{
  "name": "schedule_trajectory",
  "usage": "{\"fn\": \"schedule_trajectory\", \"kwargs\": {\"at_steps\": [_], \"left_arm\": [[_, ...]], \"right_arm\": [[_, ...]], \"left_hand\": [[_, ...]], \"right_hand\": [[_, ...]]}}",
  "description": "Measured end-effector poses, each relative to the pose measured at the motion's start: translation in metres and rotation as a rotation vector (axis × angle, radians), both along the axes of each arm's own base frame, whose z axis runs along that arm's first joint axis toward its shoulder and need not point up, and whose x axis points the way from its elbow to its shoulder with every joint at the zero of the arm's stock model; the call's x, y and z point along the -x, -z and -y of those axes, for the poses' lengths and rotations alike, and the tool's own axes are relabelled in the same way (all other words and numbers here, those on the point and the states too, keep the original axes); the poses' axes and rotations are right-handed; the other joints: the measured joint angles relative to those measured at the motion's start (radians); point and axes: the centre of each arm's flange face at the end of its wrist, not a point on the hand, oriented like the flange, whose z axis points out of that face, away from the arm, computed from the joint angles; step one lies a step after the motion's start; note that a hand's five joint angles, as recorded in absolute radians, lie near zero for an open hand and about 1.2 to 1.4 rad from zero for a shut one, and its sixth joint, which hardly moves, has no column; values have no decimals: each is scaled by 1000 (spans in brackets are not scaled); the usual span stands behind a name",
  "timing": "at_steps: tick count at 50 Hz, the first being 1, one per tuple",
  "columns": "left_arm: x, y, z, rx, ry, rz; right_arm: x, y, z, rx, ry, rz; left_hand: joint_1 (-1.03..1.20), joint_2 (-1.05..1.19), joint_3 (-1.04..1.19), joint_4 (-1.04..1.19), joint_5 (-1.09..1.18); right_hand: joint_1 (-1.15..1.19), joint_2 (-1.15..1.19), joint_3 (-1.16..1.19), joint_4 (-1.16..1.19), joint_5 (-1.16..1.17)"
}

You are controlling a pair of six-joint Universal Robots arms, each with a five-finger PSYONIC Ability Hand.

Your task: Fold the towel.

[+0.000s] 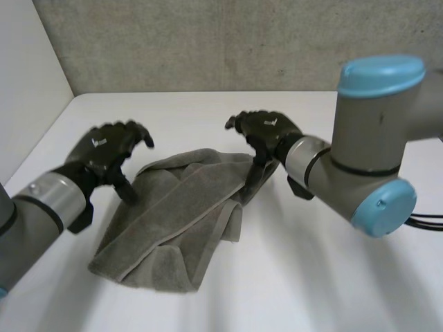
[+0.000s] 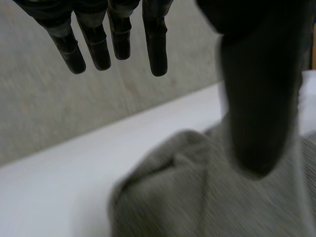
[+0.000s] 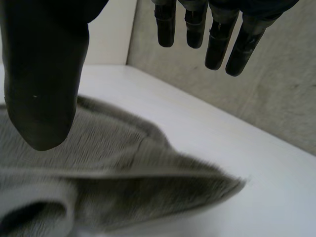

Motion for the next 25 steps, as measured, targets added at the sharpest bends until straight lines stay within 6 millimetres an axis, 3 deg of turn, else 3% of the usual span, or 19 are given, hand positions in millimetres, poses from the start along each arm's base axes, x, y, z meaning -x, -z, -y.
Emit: {"fn": "schedule_trajectory", "kwargs": {"at_steps": [10,16,25], "left_arm": [[-9,39,-29,-174,-3,61],[-14,63,-29,-209,-35,79],[-17,93,-21,-243,-104,135]], "right_arm": [[-21,38,-13,111,-134,-106],[-33,63,-14,152,-184,-181],[-39,87,-2,168,-182,-238]], "left_hand": [[0,0,0,0,0],[0,0,0,0,1],[0,0,0,0,2]], "right_hand": [[58,51,41,35,63],[387,390,381,371,396],[691,685,673,664,681]]}}
